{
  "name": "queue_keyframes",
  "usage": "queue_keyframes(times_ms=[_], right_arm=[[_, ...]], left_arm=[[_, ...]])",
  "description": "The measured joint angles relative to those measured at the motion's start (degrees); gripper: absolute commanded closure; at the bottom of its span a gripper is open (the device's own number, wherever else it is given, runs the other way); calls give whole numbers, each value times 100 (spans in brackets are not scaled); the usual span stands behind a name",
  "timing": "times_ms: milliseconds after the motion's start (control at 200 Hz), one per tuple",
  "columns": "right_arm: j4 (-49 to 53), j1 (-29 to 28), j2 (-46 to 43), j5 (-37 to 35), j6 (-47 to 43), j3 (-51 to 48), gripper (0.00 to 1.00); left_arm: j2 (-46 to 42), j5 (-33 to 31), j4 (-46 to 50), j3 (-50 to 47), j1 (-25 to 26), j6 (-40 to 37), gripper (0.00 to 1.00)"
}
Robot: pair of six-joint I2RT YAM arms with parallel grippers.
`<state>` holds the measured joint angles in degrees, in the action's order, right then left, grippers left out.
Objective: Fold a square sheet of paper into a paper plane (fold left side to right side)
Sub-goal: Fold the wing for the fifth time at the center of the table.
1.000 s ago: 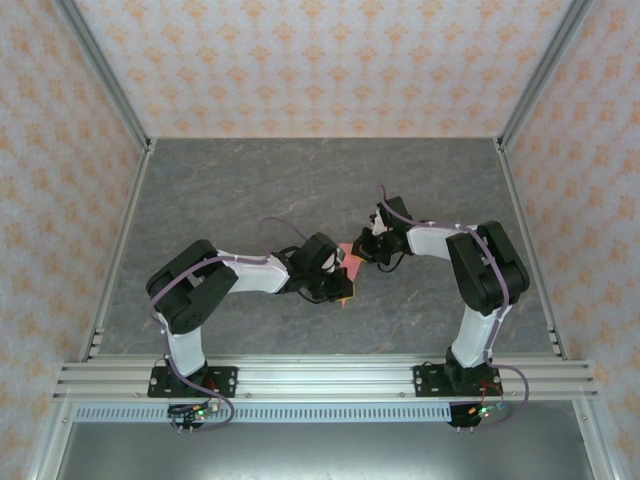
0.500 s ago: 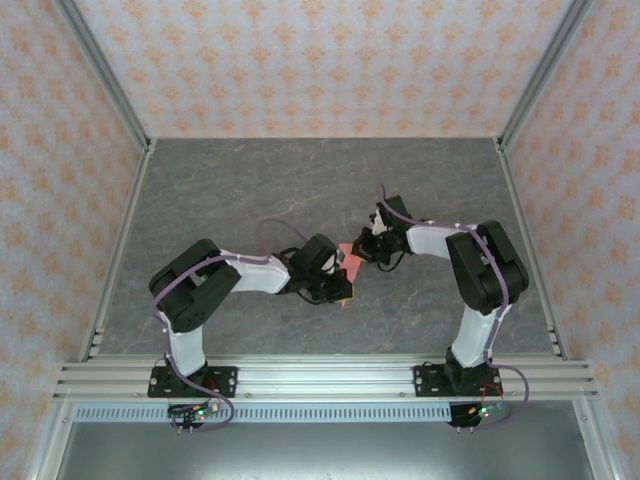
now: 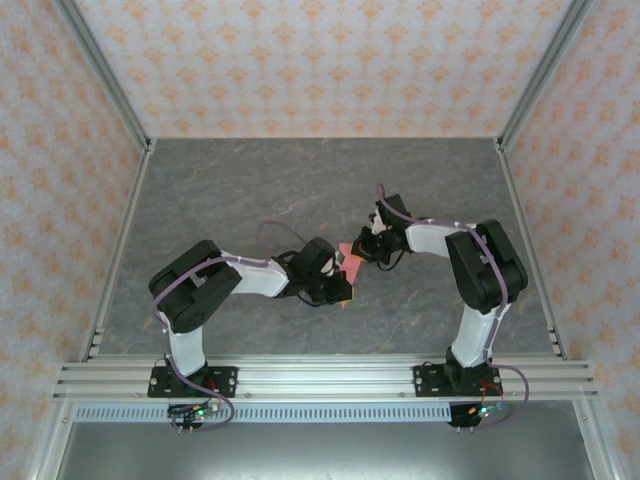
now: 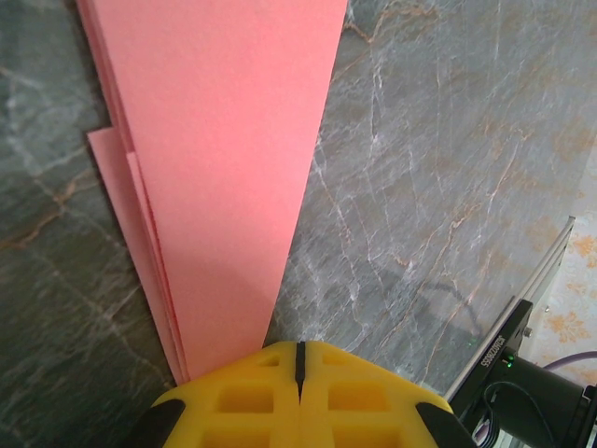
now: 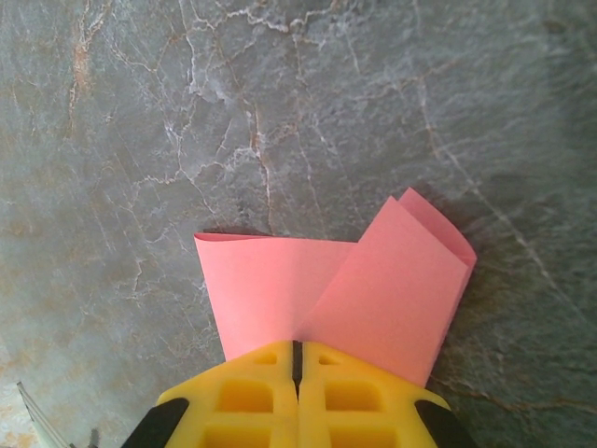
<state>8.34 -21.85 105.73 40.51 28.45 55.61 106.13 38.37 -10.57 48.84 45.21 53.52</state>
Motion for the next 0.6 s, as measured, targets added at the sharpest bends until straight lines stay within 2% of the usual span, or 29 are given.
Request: queue_keyframes(times_ms=[601], right_arm=[[221,0,72,2,-20,151,100]], left_arm=[[-549,-131,-155,-708,212,109,100]])
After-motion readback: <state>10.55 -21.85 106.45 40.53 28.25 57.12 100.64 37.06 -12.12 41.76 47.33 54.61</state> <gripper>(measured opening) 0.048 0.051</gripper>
